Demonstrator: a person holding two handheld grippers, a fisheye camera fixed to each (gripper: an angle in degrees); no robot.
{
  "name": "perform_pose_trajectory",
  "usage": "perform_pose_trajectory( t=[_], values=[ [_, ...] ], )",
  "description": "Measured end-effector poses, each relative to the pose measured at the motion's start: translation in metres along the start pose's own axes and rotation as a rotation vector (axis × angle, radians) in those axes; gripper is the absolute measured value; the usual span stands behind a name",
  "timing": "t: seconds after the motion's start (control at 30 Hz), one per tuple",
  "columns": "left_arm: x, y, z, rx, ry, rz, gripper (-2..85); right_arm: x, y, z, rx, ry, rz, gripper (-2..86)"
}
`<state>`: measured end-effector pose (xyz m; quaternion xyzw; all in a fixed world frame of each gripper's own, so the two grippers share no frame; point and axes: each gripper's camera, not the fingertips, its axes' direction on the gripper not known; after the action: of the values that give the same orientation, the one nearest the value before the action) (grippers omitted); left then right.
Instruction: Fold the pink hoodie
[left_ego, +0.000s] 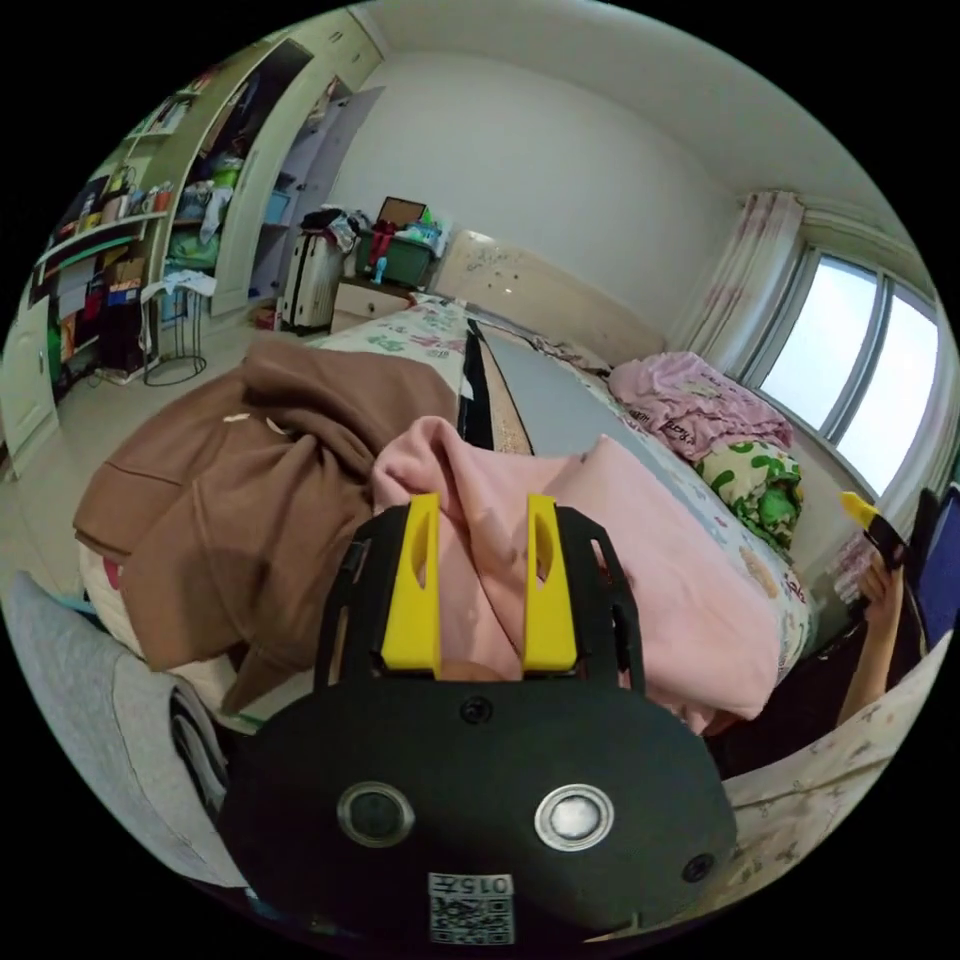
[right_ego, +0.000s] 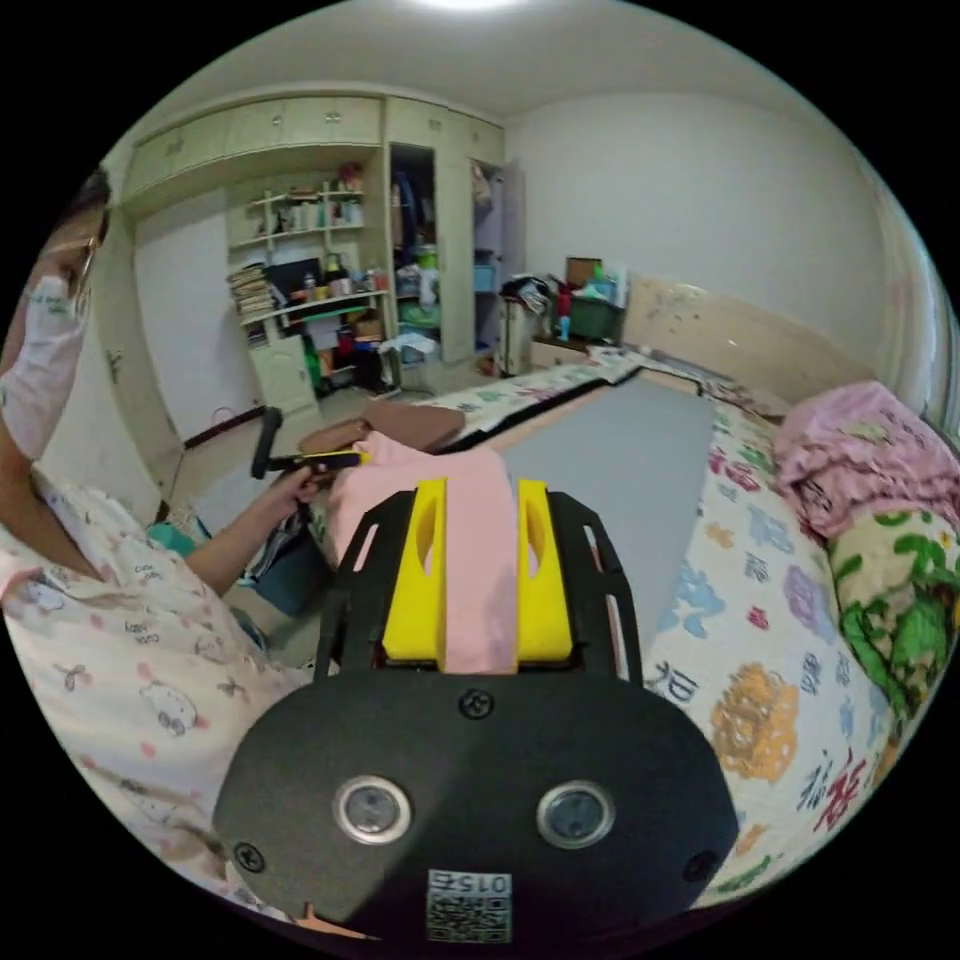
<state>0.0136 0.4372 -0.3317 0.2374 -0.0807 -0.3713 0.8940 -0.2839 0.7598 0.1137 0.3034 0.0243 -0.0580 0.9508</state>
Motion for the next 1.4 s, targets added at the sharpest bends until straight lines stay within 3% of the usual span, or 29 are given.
perform_pose_trajectory(
  t=[0.1, 0.27, 0.4, 0.5, 0.6, 0.73, 0.93, 1.2, 1.4],
  values=[
    [-0.002, 0.011, 0.011, 0.055, -0.053, -0.016, 11.2, -0.061, -0.041, 0.062, -0.057, -0.215, -0.134, 12.8],
    [-0.026, 0.006, 0.023, 0.031, -0.015, -0.062, 8.9, -0.149, -0.108, 0.163, -0.274, -0.135, -0.258, 16.2],
    [-0.043, 0.002, 0.037, 0.006, -0.011, -0.09, 6.1, -0.145, -0.132, 0.212, -0.402, -0.094, -0.106, 14.5],
    [-0.053, 0.01, 0.02, 0.059, 0.011, -0.087, 2.7, -0.116, -0.149, 0.15, -0.289, -0.232, 0.052, 7.1],
    [-0.062, 0.022, -0.012, 0.16, 0.089, -0.101, 1.6, -0.077, -0.154, 0.043, -0.077, -0.284, 0.142, 5.1],
    [-0.049, 0.024, -0.069, 0.296, 0.116, -0.052, 1.1, -0.022, -0.14, -0.139, 0.188, -0.118, 0.278, 4.4],
    [-0.036, 0.014, -0.171, 0.534, 0.228, 0.036, 0.9, -0.004, -0.114, -0.321, 0.438, -0.019, 0.353, 3.9],
    [0.014, -0.033, -0.259, 0.695, 0.324, 0.27, 1.0, -0.042, -0.145, -0.419, 0.597, 0.021, 0.243, 3.5],
    [0.016, -0.13, -0.178, 0.572, 0.307, 0.278, 1.5, 0.021, -0.227, -0.379, 0.484, 0.107, 0.32, 3.7]
  ],
)
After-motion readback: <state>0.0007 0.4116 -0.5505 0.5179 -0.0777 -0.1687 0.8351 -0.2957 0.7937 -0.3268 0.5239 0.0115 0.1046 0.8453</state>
